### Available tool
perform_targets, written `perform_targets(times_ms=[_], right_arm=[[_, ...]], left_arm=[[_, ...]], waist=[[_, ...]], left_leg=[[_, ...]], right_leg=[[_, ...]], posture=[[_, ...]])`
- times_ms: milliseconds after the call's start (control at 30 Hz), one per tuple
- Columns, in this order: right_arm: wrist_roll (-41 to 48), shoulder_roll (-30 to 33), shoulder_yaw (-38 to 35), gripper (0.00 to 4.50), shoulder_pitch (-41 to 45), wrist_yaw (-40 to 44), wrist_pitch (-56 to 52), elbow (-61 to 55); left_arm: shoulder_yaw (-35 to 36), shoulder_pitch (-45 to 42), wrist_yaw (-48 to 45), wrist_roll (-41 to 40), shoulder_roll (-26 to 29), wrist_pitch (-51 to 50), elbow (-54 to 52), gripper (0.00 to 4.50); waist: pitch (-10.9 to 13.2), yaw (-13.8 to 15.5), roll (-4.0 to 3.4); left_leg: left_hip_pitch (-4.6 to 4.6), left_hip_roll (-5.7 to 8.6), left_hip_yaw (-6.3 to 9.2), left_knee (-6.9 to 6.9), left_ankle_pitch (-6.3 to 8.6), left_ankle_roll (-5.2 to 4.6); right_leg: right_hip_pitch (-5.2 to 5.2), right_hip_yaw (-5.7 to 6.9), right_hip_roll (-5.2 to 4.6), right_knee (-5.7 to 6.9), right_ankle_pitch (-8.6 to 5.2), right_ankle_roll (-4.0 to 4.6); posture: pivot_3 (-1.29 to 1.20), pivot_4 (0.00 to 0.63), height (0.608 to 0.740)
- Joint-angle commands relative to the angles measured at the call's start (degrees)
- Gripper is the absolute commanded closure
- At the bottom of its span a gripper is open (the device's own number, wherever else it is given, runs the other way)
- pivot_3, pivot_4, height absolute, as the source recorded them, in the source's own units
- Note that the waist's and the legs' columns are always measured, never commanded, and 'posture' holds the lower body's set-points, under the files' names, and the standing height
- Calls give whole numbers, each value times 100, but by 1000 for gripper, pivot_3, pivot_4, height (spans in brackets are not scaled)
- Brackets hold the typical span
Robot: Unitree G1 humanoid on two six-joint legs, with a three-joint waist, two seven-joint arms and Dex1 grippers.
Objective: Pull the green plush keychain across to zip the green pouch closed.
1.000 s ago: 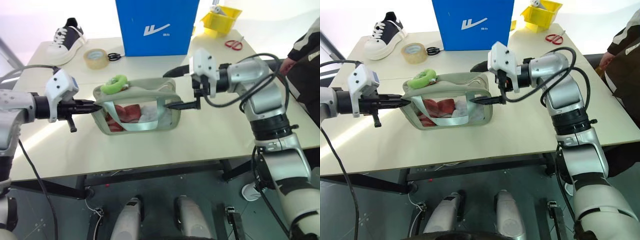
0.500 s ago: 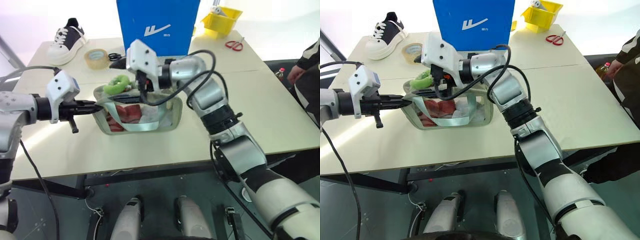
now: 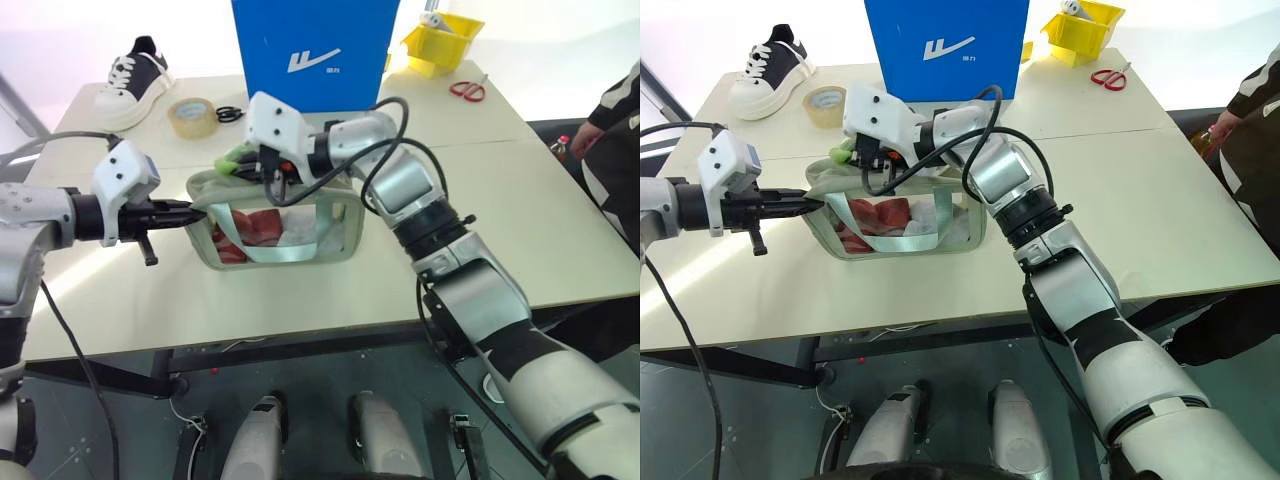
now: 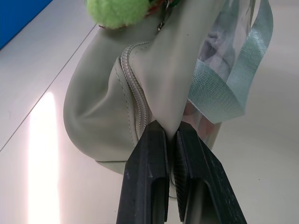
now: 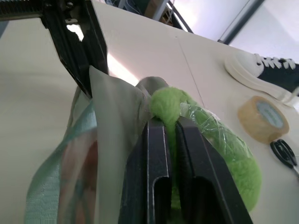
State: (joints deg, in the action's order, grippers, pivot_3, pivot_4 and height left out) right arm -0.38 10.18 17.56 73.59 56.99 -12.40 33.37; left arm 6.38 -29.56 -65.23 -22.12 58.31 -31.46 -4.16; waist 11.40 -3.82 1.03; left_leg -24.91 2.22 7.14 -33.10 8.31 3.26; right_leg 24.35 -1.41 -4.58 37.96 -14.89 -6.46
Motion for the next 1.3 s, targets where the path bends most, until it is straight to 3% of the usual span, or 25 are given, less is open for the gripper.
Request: perform_targets(times_ms=[33, 333, 533, 633, 733, 933, 1067, 1267, 1300], right_arm=[[65, 507, -492, 4449, 113, -192, -269, -516], [-90, 2359, -1245, 4449, -959, -684, -1183, -1665], [-141, 2866, -1701, 4449, -2120, -1344, -1584, -2065], [-48, 2617, -1794, 4449, -2751, -1735, -1627, -2013], [265, 1916, -1827, 4449, -3142, -2133, -1829, -2097], [358, 852, -1686, 4449, -3335, -2837, -1846, -2112], [325, 626, -1380, 4449, -3556, -2801, -1852, -2265], [162, 926, -1200, 4449, -3623, -2616, -1569, -2174], [218, 1041, -1254, 4133, -3562, -2491, -1560, -2209]], left_arm=[[71, -35, 0, -53, 38, 3, -140, 4500], [69, 44, 1, -74, 63, -8, -140, 4500], [-89, -167, -24, -31, 36, 53, 74, 4500], [-218, -299, -61, -6, -4, 97, 161, 4500], [-316, -451, -95, 32, -20, 137, 276, 4500], [-398, -579, -163, 80, -44, 164, 356, 4500], [-408, -588, -150, 82, -58, 147, 347, 4500], [-354, -455, -105, 69, -55, 160, 263, 4500], [-334, -422, -96, 66, -48, 166, 251, 4500]], waist=[[0, 7, 0], [0, 42, -1], [0, 19, -1], [0, 35, 0], [-1, 24, 1], [0, -12, 0], [-1, -5, 2], [-1, -8, 1], [-1, -4, 1]], left_leg=[[0, 1, 0, 0, 0, 0], [0, 1, -3, 0, 1, -1], [-1, -1, -6, 1, 1, -2], [-1, 0, -7, -2, 1, -2], [0, 0, -7, -3, 1, -2], [2, 0, -6, -3, 0, -2], [2, 0, -5, -3, 1, -2], [3, 0, -5, -3, 1, -2], [3, 0, -5, -3, 1, -2]], right_leg=[[0, 0, -1, 0, 0, 0], [-1, -1, -3, -3, 0, 0], [-1, -2, -4, -4, -1, 2], [-3, -2, -5, -4, -1, 2], [-6, -2, -4, -4, -1, 1], [-6, -2, -3, 0, -1, 1], [-7, -1, -3, -1, -1, 1], [-8, -2, -2, -1, -1, 1], [-8, -2, -3, -1, -1, 1]], posture=[[0, 150, 740], [0, 150, 740], [0, 150, 740], [0, 150, 740], [0, 150, 740], [0, 150, 740], [0, 150, 740], [0, 150, 740], [0, 150, 740]])
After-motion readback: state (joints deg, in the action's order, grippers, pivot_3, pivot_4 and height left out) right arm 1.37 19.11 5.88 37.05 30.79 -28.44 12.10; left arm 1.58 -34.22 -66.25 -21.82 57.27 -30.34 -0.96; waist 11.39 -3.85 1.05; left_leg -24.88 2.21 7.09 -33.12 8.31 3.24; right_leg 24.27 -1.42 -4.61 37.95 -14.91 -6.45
